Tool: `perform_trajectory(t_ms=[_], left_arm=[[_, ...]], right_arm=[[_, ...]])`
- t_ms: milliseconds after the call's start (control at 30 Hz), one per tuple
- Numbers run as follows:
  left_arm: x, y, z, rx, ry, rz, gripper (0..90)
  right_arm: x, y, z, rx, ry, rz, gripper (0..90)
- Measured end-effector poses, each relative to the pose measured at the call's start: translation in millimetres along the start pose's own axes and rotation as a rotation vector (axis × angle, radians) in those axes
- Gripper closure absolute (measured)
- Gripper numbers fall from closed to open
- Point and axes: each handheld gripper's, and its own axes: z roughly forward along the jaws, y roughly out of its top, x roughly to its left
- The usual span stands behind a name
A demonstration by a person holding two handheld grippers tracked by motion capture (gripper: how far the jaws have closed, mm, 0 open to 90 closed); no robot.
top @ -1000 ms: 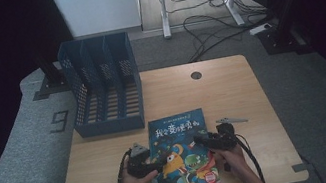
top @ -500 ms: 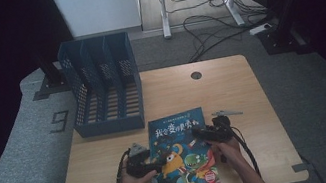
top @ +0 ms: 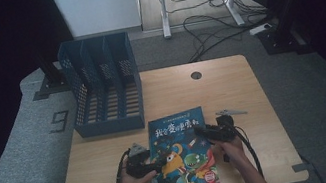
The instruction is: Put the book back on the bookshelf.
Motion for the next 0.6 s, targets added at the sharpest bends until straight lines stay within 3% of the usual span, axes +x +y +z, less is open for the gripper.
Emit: perform_trajectory(t_ms=[367,600], left_arm=[[2.6,0.5,-0.4,-0.010,-0.024,-0.025,16.3],[0.3,0.9,-2.1,-0.018,-0.013,-0.014,17.3]], right_arm=[[7.3,2.6,-5.2,-0.003,0.043,-0.006,61.3],[4.3,3.8,-6.7,-0.017,0.081,0.021,65.9]])
